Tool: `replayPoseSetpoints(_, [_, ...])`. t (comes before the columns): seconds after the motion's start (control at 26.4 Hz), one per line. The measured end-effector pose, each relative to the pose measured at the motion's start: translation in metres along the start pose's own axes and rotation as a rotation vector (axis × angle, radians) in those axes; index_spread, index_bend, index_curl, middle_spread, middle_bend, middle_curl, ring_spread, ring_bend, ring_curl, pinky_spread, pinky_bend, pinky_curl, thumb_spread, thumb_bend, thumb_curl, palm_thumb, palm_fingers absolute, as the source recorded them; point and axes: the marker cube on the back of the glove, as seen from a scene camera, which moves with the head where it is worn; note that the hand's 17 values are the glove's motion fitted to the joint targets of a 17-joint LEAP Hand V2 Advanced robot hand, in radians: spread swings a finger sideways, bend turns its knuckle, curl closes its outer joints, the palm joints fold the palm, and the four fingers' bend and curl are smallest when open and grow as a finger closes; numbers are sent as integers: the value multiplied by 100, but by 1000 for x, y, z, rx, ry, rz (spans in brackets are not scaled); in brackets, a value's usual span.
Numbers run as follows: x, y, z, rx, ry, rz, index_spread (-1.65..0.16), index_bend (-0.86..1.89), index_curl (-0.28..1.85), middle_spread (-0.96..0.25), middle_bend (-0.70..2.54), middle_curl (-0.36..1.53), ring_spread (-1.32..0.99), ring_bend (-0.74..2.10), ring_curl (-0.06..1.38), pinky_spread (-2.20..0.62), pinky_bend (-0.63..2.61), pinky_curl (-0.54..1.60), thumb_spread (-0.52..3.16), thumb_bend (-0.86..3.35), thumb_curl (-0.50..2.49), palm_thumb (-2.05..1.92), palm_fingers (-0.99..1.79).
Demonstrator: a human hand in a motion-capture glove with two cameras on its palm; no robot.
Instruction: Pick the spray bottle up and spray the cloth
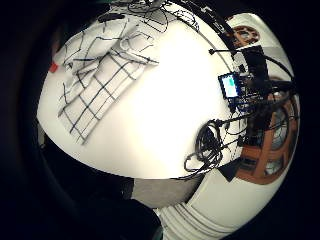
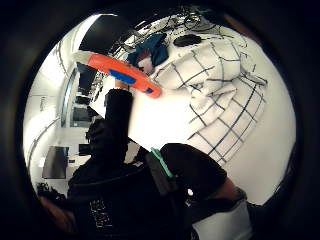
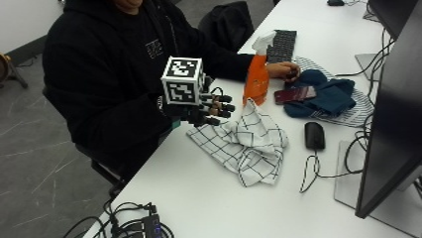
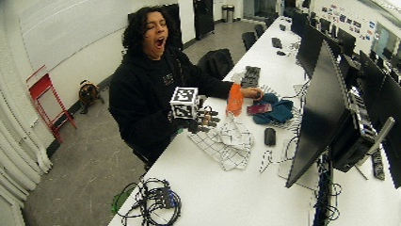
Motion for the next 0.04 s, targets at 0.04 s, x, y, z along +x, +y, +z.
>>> replayPoseSetpoints(0.04, [0,0,0,1,0,-1,-43,14,31,-14,20,36,-13,31,32,20,32,34,100,-3,40,31,26])
